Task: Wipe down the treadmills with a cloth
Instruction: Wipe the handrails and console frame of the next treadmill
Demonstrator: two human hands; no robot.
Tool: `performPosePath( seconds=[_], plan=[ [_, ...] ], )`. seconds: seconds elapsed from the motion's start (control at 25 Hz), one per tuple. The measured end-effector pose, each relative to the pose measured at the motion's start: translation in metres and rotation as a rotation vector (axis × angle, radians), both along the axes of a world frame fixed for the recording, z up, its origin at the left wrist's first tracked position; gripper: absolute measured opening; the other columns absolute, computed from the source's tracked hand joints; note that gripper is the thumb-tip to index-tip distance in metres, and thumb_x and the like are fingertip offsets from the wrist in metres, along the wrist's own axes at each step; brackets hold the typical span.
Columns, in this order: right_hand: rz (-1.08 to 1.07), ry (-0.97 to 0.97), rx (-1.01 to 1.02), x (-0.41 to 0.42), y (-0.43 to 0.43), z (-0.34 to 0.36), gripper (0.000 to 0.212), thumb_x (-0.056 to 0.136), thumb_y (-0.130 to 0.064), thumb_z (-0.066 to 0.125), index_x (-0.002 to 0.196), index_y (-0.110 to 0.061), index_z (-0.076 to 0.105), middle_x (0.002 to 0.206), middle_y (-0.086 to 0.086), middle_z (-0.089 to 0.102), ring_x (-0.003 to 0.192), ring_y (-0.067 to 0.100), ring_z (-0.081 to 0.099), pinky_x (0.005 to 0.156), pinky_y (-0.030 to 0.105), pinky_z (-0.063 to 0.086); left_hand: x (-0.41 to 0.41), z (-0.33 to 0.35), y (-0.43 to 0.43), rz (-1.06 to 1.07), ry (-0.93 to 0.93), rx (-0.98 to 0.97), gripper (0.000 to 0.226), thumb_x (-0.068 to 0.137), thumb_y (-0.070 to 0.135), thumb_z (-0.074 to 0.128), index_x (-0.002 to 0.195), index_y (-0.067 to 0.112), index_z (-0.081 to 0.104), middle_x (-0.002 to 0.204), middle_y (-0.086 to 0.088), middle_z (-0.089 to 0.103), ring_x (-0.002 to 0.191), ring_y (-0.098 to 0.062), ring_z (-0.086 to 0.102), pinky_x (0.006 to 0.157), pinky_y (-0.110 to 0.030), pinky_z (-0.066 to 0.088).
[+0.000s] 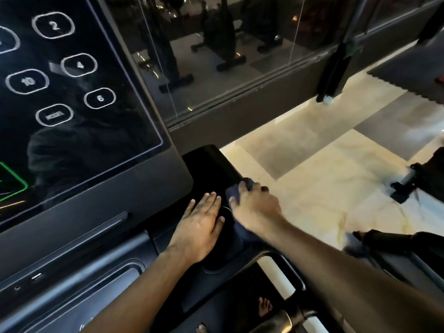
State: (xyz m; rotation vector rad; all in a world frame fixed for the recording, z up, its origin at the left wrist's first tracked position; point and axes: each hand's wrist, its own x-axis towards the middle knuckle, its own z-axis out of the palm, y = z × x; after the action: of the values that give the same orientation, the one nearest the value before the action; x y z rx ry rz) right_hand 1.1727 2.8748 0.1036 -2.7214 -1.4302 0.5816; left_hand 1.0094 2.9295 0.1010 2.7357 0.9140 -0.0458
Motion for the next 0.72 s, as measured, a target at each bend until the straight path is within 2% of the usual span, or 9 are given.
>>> performPosePath(
  seconds=[0.04,0.12,0.2,0.28,0.36,0.44,0.56,0.68,0.72],
  plan=[
    [0.059,-0.042,0.044,-0.012,-0.014,0.001,0.061,0.099,-0.055,0.036,0.153,-0.025,0.032,0.146,0.013,0.038,0.127,0.039,0.042,0.097,0.049,0.042,0.004,-0.002,0.002,0.0,0.01,0.01,0.059,0.103,0.043,0.024,0.155,0.019,0.013,0.163,0.003,0.008,0.149,-0.008,-0.002,0.121,-0.03,-0.005],
    [0.077,0.043,0.131,0.001,-0.02,-0.003,0.055,0.1,-0.052,0.037,0.15,-0.029,0.034,0.144,0.011,0.036,0.127,0.039,0.04,0.1,0.051,0.041,0.009,-0.003,0.002,-0.008,0.042,0.024,0.064,0.099,0.049,0.013,0.155,0.018,0.013,0.163,0.002,0.007,0.149,-0.009,-0.003,0.12,-0.032,-0.007],
    [-0.098,0.213,0.077,0.036,-0.009,-0.011,0.048,0.105,-0.04,0.034,0.148,-0.019,0.037,0.143,0.016,0.041,0.127,0.04,0.042,0.103,0.049,0.041,0.013,-0.005,-0.003,-0.018,0.083,0.026,0.067,0.097,0.052,0.009,0.155,0.019,0.011,0.163,0.003,0.001,0.148,-0.008,-0.009,0.12,-0.033,-0.01],
    [-0.205,0.242,0.082,0.035,-0.012,-0.016,0.051,0.104,-0.045,0.033,0.147,-0.019,0.037,0.142,0.016,0.044,0.127,0.039,0.044,0.101,0.047,0.043,0.015,-0.005,-0.007,-0.019,0.105,0.01,0.06,0.102,0.046,0.019,0.155,0.02,0.008,0.163,0.004,-0.002,0.148,-0.008,-0.013,0.12,-0.034,-0.011],
    [-0.118,0.161,0.172,0.004,-0.031,-0.019,0.059,0.097,-0.056,0.039,0.149,-0.029,0.035,0.148,0.009,0.039,0.132,0.037,0.039,0.101,0.047,0.045,0.016,-0.004,-0.006,-0.019,0.098,0.012,0.059,0.103,0.044,0.022,0.155,0.02,0.009,0.163,0.004,0.0,0.148,-0.008,-0.013,0.12,-0.035,-0.012],
    [-0.003,0.192,0.195,0.006,-0.039,-0.024,0.06,0.095,-0.057,0.042,0.15,-0.034,0.035,0.153,0.005,0.034,0.135,0.035,0.039,0.102,0.046,0.046,0.016,-0.005,-0.004,-0.036,0.1,0.017,0.066,0.098,0.051,0.011,0.155,0.02,0.009,0.163,0.004,0.0,0.147,-0.008,-0.013,0.119,-0.035,-0.013],
    [-0.414,0.388,0.092,0.044,-0.039,-0.019,0.05,0.1,-0.048,0.035,0.144,-0.026,0.044,0.145,0.012,0.048,0.127,0.036,0.05,0.103,0.044,0.045,0.017,-0.008,-0.007,-0.093,0.122,0.02,0.078,0.087,0.057,-0.002,0.155,0.02,0.006,0.163,0.004,-0.002,0.147,-0.008,-0.015,0.119,-0.037,-0.014],
    [-0.311,0.111,0.173,-0.01,-0.064,-0.016,0.057,0.096,-0.053,0.038,0.147,-0.028,0.037,0.149,0.009,0.04,0.132,0.037,0.042,0.102,0.047,0.045,0.025,-0.007,-0.008,-0.139,0.102,0.021,0.077,0.087,0.054,-0.001,0.155,0.019,0.01,0.164,0.002,0.001,0.149,-0.01,-0.011,0.118,-0.039,-0.013],
    [-0.229,0.098,0.208,-0.024,-0.07,-0.014,0.061,0.094,-0.056,0.04,0.15,-0.032,0.033,0.152,0.006,0.035,0.134,0.036,0.038,0.102,0.048,0.045,0.028,-0.007,-0.008,-0.152,0.094,0.028,0.077,0.087,0.053,0.0,0.155,0.018,0.011,0.164,0.002,0.003,0.149,-0.011,-0.01,0.118,-0.039,-0.012]
  ],
)
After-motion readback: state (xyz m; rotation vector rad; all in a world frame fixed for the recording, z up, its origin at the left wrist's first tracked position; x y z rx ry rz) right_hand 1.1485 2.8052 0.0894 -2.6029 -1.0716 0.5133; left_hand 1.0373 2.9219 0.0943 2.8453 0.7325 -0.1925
